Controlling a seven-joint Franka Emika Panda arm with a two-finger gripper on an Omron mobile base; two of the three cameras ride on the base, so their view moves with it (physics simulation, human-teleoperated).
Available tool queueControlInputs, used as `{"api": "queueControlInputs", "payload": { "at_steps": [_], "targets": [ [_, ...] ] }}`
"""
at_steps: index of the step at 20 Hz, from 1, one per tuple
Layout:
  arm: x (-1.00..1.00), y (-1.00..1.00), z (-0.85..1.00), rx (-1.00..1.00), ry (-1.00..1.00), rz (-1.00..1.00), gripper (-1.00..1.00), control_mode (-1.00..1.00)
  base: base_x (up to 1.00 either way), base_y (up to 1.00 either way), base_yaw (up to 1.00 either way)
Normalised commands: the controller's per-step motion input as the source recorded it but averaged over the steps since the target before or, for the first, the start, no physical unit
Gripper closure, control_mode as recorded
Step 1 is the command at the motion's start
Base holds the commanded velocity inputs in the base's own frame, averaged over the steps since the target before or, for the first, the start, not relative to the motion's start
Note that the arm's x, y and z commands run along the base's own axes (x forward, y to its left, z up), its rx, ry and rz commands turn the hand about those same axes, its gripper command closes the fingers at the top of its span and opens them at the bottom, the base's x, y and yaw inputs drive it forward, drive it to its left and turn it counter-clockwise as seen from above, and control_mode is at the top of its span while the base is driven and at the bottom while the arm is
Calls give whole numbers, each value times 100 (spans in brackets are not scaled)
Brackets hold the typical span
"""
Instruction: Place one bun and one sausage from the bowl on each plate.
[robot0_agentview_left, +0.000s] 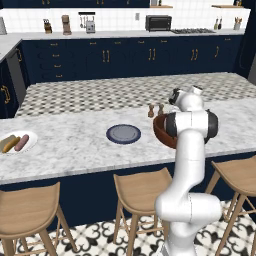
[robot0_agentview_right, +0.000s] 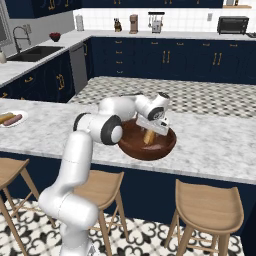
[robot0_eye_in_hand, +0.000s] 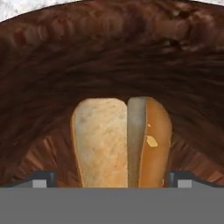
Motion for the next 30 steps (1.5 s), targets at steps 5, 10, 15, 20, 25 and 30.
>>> {"api": "queueControlInputs", "payload": {
  "at_steps": [5, 10, 15, 20, 25, 30],
  "targets": [
    [-52, 20, -75, -4, 0, 0, 100, -100, 0, 0, 0],
    [-34, 39, -8, -1, 1, 0, 100, -100, 0, 0, 0],
    [-16, 38, 90, 0, 3, 0, 100, -100, 0, 0, 0],
    [-15, 62, 97, 0, 0, 0, 100, -100, 0, 0, 0],
    [0, 100, 56, 0, 3, 1, 100, -100, 0, 0, 0],
    [0, 100, 3, -6, 6, 1, 100, -100, 0, 0, 0]
  ]
}}
